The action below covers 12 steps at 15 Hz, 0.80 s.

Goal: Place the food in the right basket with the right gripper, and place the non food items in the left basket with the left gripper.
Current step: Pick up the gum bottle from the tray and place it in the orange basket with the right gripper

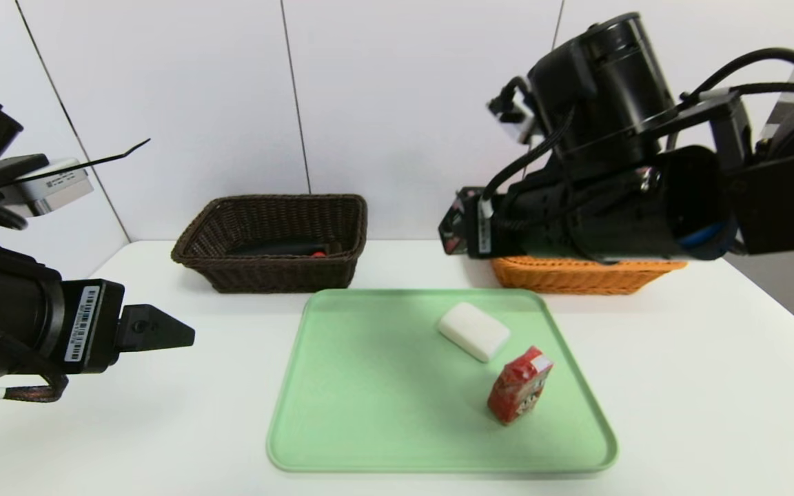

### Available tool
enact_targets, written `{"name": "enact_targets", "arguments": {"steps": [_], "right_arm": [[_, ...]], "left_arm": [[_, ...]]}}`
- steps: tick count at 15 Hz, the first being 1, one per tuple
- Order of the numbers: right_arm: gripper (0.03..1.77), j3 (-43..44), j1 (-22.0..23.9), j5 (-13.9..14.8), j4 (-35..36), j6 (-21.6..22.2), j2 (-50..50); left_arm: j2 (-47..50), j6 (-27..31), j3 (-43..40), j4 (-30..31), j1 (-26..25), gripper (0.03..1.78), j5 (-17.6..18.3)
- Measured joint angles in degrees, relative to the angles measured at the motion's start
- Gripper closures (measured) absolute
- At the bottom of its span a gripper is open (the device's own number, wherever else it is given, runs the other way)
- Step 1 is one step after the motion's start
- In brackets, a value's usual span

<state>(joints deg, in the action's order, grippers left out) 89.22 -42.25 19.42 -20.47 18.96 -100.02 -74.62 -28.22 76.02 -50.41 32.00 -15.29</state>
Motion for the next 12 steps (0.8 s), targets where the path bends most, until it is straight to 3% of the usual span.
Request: {"name": "enact_targets", "arguments": {"steps": [7, 12], "right_arm": [[1.1, 5.07, 19.57, -1.45, 0.33, -4.13, -3.39], [1.1, 6.89, 26.82, -2.36, 0.35, -4.18, -10.62]], "left_arm": [[-0.63, 0.46, 0.09, 2.6, 0.07, 0.12, 0.0], [-1.15, 0.46, 0.09, 2.71, 0.07, 0.12, -0.04]]}}
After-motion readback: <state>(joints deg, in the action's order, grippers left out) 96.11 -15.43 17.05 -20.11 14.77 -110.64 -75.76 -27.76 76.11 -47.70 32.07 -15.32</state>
